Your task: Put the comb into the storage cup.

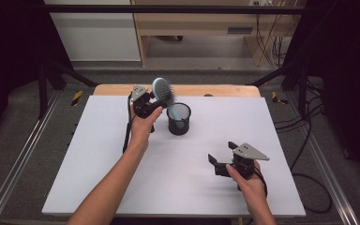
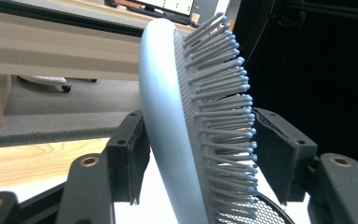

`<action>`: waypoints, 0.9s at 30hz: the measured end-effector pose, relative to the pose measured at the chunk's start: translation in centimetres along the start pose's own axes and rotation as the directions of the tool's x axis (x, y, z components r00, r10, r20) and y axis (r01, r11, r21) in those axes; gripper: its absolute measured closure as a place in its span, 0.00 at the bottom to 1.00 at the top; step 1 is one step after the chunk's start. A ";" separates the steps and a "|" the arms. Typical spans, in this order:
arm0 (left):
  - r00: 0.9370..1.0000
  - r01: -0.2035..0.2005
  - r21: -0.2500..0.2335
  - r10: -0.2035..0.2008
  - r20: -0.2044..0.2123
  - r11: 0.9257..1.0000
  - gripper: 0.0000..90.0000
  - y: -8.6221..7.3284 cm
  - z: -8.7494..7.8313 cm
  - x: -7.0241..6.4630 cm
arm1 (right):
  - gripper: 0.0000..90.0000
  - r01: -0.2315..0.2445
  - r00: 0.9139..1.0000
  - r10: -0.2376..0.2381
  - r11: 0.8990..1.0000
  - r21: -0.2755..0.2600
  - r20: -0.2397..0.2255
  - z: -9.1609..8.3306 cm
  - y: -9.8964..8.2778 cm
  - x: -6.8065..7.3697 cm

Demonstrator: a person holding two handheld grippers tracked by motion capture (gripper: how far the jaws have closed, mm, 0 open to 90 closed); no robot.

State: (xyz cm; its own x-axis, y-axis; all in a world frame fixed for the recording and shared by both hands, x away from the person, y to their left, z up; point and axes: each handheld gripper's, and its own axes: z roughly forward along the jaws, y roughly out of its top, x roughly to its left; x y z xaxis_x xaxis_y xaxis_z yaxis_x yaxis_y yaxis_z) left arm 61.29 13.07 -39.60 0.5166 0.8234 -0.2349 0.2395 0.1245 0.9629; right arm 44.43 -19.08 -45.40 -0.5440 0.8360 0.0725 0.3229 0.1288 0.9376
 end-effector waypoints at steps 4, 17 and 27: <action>1.000 -0.006 0.008 0.006 -0.003 1.000 0.37 -0.1 0.0 -0.1 | 0.08 0.002 1.000 -0.002 1.000 0.002 0.001 0.0 0.0 0.0; 0.999 -0.029 0.016 0.029 -0.016 0.999 0.20 -0.1 0.0 -0.4 | 0.08 0.000 1.000 0.000 1.000 0.002 -0.002 0.1 0.0 0.1; 0.999 -0.024 0.028 0.025 -0.027 0.999 0.05 -0.5 0.0 -0.7 | 0.08 -0.001 1.000 0.001 1.000 0.000 0.001 0.0 0.0 0.1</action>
State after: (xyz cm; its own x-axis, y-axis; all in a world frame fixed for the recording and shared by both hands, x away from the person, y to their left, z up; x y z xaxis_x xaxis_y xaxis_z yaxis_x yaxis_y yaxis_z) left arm 60.80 12.40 -39.88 0.5002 0.8407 -0.2072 0.2498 0.0890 0.9642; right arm 44.40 -19.04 -45.39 -0.5432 0.8365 0.0730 0.3232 0.1281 0.9376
